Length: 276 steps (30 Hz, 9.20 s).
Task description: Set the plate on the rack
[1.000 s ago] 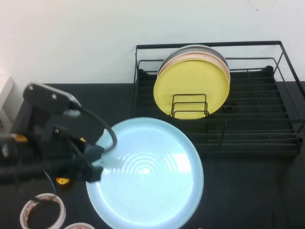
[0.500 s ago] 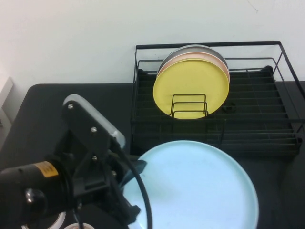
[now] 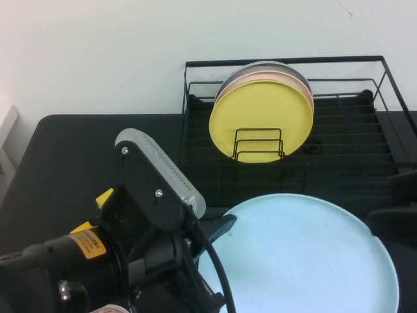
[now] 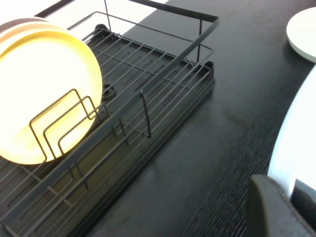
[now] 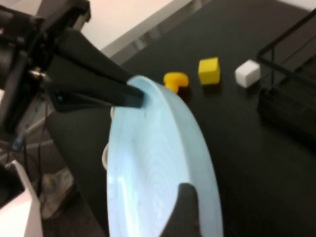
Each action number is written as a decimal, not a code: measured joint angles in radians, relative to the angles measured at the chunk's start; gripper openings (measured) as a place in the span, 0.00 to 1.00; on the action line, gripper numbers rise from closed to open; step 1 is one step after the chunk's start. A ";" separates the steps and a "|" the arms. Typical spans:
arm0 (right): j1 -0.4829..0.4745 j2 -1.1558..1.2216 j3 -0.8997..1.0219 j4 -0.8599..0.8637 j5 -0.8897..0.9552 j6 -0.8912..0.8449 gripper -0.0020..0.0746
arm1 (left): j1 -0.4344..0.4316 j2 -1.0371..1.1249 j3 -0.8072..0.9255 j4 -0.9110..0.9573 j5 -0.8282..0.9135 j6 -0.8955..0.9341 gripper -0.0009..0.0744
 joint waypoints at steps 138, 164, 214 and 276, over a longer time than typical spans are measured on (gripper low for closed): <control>0.163 0.728 -0.888 -0.158 -0.273 -0.147 0.03 | 0.000 -0.606 0.397 -1.073 -0.684 0.641 0.01; 0.163 -0.198 -0.024 0.165 -0.425 -0.344 0.03 | 0.000 -0.606 0.397 -1.075 -0.704 0.645 0.01; 0.085 -0.875 0.785 -0.845 -1.170 0.574 0.03 | 0.000 -0.606 0.397 -1.076 -0.707 0.647 0.01; -0.041 -0.997 0.822 -1.268 -0.665 1.165 0.03 | 0.000 -0.606 0.397 -1.077 -0.708 0.647 0.01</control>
